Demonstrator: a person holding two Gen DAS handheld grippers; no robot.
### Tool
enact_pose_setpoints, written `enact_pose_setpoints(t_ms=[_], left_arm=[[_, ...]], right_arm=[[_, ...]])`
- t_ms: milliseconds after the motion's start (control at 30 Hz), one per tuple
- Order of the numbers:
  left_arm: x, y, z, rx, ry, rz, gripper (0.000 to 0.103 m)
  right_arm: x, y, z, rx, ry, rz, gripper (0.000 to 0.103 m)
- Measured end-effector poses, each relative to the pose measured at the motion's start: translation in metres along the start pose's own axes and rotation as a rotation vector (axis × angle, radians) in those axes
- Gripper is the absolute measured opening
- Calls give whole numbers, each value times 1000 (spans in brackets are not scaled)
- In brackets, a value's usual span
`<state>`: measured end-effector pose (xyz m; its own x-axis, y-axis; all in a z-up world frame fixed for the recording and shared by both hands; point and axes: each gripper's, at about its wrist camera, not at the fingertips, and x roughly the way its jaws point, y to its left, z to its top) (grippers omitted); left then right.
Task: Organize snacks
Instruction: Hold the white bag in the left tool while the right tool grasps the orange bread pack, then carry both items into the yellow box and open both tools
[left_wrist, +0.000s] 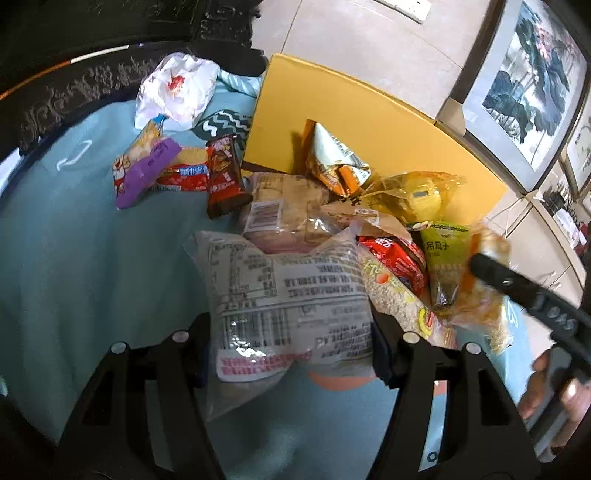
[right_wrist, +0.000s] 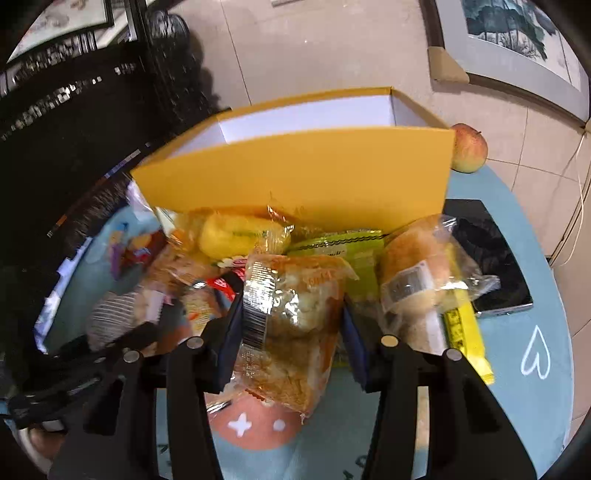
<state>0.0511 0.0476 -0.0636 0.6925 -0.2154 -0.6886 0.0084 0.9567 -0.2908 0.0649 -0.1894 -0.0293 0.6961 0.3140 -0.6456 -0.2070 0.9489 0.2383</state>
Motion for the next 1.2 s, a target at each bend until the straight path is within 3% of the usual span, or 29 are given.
enact_pose_setpoints(t_ms=[333, 533, 600, 767, 967, 1000, 1033, 1067, 1100, 1200], left_arm=[[-32, -24, 11, 78, -62, 5, 65], [-63, -61, 84, 121, -182, -72, 65], [-64, -76, 113, 139, -219, -67, 65], [-27, -99, 169, 127, -215, -57, 65], [41, -116, 180, 145, -165, -17, 67], [54, -118, 179, 152, -152, -13, 69], [62, -120, 179, 153, -142, -5, 79], [71, -120, 179, 147, -124, 23, 93], [78, -119, 181, 133, -112, 55, 96], [76, -115, 180, 109, -133, 28, 97]], right_arm=[[-35, -22, 3, 70, -89, 82, 50], [-69, -25, 50, 60, -247, 109, 50], [-73, -26, 69, 67, -293, 115, 50], [-54, -32, 117, 104, -386, 76, 51], [14, -56, 143, 203, -323, 22, 52], [22, -63, 144, 213, -308, 1, 58], [25, -65, 141, 229, -306, -18, 69], [26, -70, 138, 255, -318, -40, 86], [25, -72, 136, 270, -337, -44, 93], [22, -70, 138, 245, -349, -27, 93]])
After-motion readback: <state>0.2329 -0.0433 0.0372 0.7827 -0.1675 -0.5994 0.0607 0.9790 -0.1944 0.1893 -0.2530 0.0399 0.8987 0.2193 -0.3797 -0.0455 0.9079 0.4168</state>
